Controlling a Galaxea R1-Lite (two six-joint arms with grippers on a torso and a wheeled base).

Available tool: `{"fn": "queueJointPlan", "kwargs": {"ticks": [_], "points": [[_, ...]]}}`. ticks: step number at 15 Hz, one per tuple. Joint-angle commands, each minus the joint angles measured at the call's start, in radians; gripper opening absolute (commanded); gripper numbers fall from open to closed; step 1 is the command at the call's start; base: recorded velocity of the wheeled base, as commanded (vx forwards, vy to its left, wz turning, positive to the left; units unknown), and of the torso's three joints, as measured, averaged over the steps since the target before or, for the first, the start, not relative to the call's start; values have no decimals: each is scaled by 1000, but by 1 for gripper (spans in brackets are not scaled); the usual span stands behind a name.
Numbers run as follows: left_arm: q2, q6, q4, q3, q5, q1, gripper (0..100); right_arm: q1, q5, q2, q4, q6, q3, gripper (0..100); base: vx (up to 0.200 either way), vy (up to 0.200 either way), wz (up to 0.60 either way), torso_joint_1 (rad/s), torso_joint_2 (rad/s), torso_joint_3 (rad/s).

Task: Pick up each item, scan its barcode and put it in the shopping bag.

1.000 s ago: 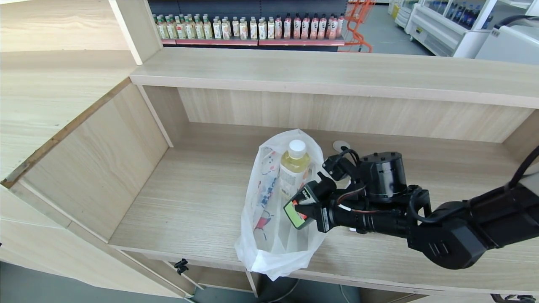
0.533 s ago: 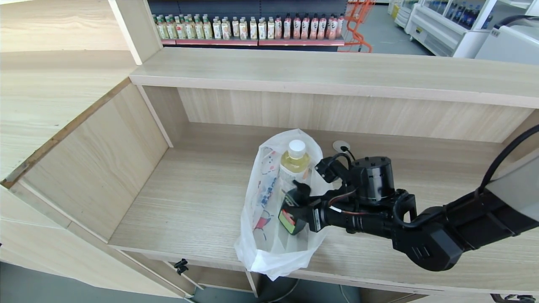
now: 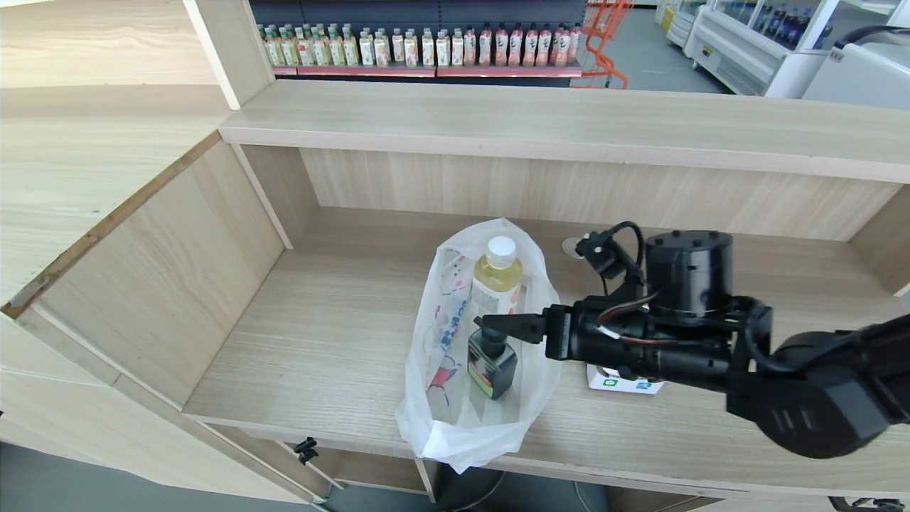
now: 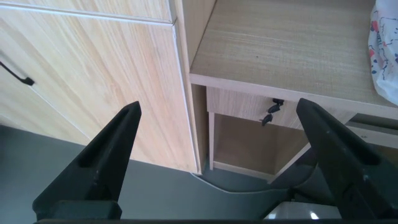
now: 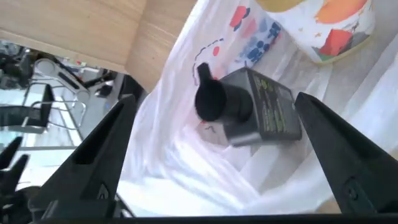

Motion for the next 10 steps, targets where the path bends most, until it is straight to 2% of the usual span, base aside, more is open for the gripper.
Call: {"fn": "queueJointPlan", "kwargs": {"ticks": [1, 2, 3, 4, 5, 6, 7, 10], "points": [[0, 0, 0, 0, 1, 0, 100, -75, 125, -422, 214, 73, 132, 100, 0, 0, 0, 0, 0, 0], [0, 0, 0, 0, 1, 0, 100, -107, 106, -524, 257, 66, 164, 100, 0, 0, 0, 0, 0, 0], [0, 0, 0, 0, -1, 0, 100, -167, 102, -617, 297, -6, 217, 100, 0, 0, 0, 0, 0, 0], [0, 0, 0, 0, -1, 0, 100, -259, 85, -685, 366, -148, 278, 100, 0, 0, 0, 0, 0, 0], [0, 0, 0, 0, 1, 0, 100, -374, 4, -761, 426, -322, 359, 100, 0, 0, 0, 0, 0, 0], [0, 0, 0, 0, 1, 0, 100, -434, -95, -869, 449, -364, 465, 100, 0, 0, 0, 0, 0, 0], [0, 0, 0, 0, -1, 0, 100, -460, -170, -1008, 466, -378, 566, 100, 0, 0, 0, 0, 0, 0], [0, 0, 0, 0, 1, 0, 100, -509, -292, -1375, 498, -493, 763, 100, 0, 0, 0, 0, 0, 0]]}}
